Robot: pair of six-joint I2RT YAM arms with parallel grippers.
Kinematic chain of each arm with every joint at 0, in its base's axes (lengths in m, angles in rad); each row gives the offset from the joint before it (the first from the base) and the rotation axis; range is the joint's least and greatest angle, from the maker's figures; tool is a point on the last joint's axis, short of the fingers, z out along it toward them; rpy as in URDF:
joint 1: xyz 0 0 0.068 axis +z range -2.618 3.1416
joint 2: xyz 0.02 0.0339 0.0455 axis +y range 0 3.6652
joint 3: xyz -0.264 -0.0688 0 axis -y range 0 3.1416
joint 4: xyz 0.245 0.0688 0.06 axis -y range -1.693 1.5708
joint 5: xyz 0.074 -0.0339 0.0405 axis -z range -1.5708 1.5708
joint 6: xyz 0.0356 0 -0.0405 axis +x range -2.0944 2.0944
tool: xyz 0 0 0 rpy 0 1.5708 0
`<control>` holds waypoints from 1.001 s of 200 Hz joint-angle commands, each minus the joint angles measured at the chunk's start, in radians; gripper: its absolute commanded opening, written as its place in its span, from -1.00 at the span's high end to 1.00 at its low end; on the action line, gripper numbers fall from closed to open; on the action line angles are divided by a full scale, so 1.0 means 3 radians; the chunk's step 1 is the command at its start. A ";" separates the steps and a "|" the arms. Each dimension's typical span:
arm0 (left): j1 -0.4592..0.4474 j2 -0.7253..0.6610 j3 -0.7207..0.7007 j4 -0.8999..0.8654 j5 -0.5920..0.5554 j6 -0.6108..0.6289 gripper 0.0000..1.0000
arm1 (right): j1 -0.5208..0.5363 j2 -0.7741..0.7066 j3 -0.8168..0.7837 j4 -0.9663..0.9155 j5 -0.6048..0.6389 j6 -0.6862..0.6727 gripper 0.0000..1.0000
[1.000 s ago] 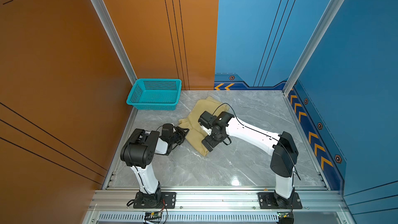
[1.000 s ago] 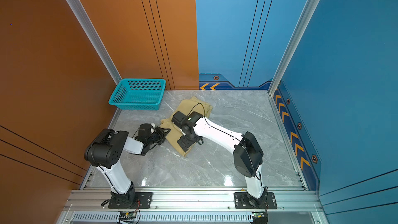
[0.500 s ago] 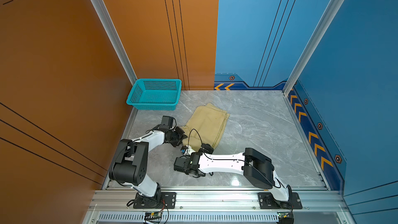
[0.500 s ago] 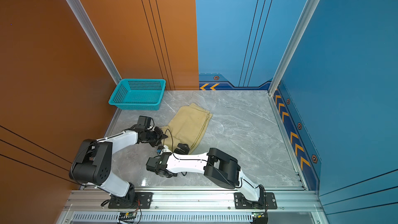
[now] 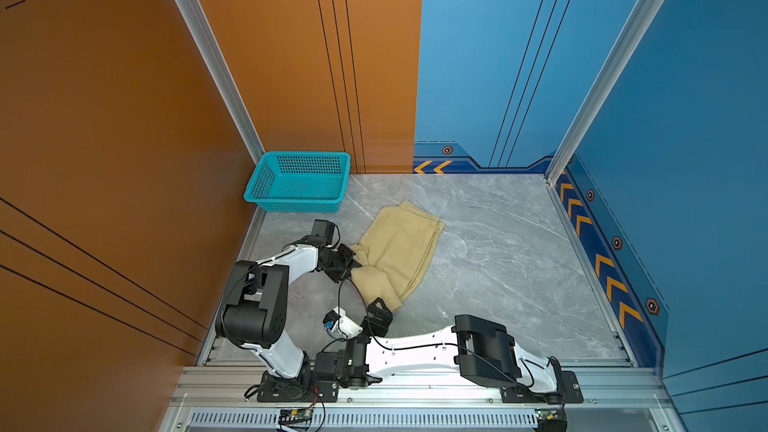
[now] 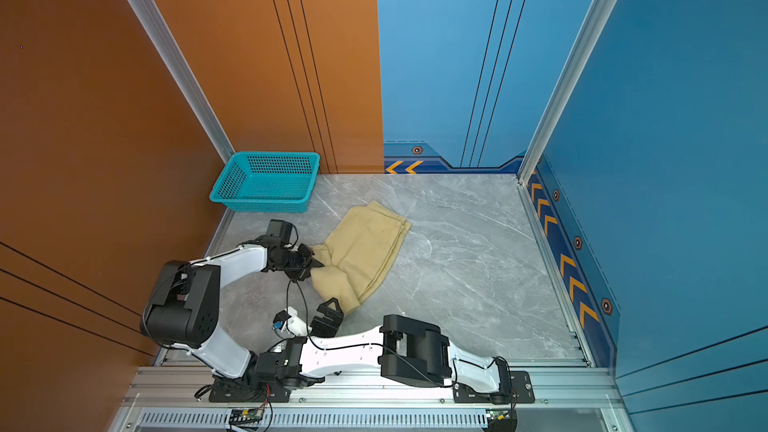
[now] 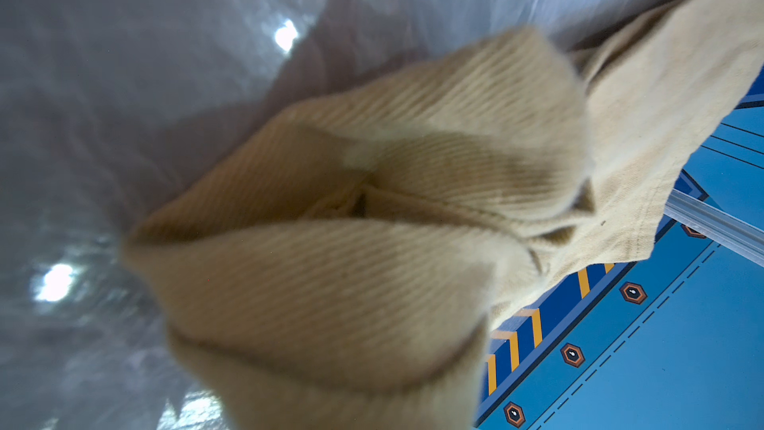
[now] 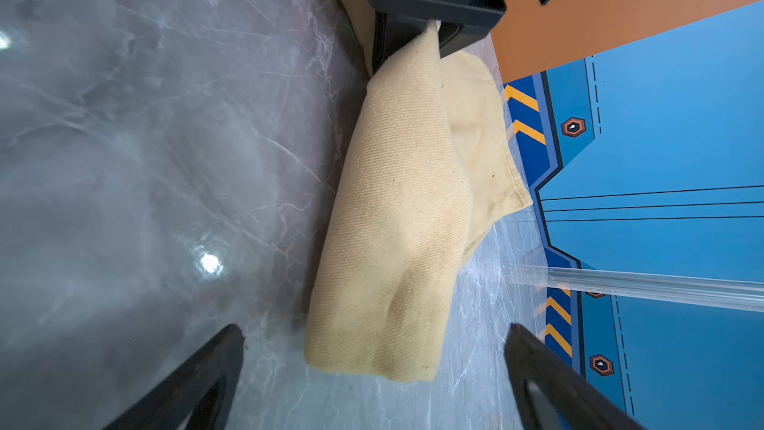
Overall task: Roll up the long pants
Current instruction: Roll the long pant at the center of the board.
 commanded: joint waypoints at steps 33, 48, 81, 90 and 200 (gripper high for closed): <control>0.0053 -0.0129 0.0003 -0.0175 0.0192 -0.0071 1.00 | -0.0303 0.0428 0.0249 -0.0361 0.0522 0.0268 -1.00; 0.0066 -0.0200 -0.0031 -0.0173 0.0203 -0.0080 1.00 | -0.0367 0.0490 0.0241 -0.0365 0.0545 0.0262 -1.00; 0.0112 -0.0321 -0.0066 -0.0173 0.0244 -0.0112 1.00 | -0.0380 0.0650 0.0292 -0.0425 0.0866 0.0240 -1.00; 0.0127 -0.0341 -0.0078 -0.0173 0.0259 -0.0115 1.00 | -0.0390 0.0688 0.0318 -0.0451 0.0890 0.0239 -0.97; 0.0359 -0.0285 -0.0202 -0.0173 0.0301 0.0041 1.00 | -0.0320 0.0974 0.0463 -0.1008 0.1773 0.0721 -1.00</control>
